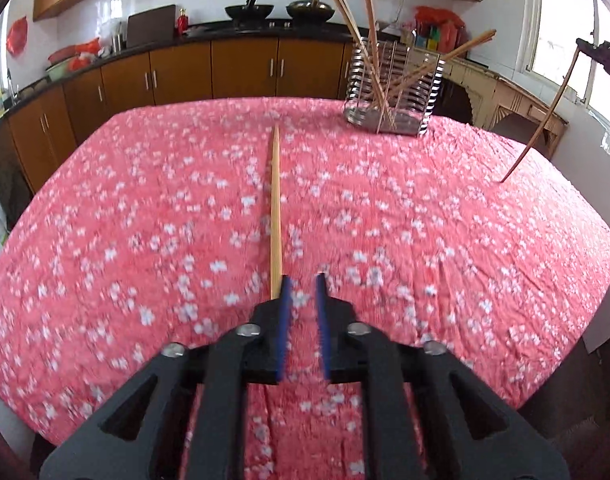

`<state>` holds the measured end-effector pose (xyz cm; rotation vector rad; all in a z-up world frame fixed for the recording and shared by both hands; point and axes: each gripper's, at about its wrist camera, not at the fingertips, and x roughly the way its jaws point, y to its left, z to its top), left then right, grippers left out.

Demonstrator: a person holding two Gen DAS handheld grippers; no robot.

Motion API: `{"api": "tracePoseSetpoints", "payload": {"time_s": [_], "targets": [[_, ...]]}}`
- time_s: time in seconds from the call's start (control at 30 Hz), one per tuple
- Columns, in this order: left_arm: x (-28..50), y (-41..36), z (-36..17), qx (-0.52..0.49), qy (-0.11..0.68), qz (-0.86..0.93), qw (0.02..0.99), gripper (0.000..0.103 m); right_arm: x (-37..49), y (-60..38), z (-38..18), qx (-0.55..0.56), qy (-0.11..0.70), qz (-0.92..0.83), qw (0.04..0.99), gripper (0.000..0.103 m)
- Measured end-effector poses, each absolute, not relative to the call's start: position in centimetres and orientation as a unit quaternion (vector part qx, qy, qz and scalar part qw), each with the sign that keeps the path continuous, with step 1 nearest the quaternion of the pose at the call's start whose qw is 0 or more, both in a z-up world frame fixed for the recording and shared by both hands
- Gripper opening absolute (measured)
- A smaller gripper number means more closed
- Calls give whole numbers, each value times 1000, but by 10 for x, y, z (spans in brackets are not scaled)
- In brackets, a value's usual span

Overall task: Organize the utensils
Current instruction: 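Lift both held chopsticks up and carry them over the wire holder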

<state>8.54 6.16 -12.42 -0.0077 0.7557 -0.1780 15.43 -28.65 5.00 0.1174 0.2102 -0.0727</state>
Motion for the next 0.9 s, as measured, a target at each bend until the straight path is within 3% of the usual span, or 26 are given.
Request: {"api": "tracePoseSetpoints", "payload": {"time_s": [0.1,0.6,0.67,0.7,0.73,0.9], "targets": [[85,61,-128,-2,376,-75,924,30,153,-288,50,60,106,-37,992,8],[88,78,-130,-3,371,-40,928,31,153,-294,49,65,105,-40,992,8],[88,74,-131,11,370,-36,928,27,153,-295,49,65,105,-41,991,8],[89,73,-131,13,372,-38,928,13,153,-295,49,66,105,-42,991,8],[90,72,-131,14,374,-40,926,8,153,-296,49,67,106,-41,991,8],[107,74,-115,9,367,-41,929,7,153,-296,49,67,105,-41,991,8]]}}
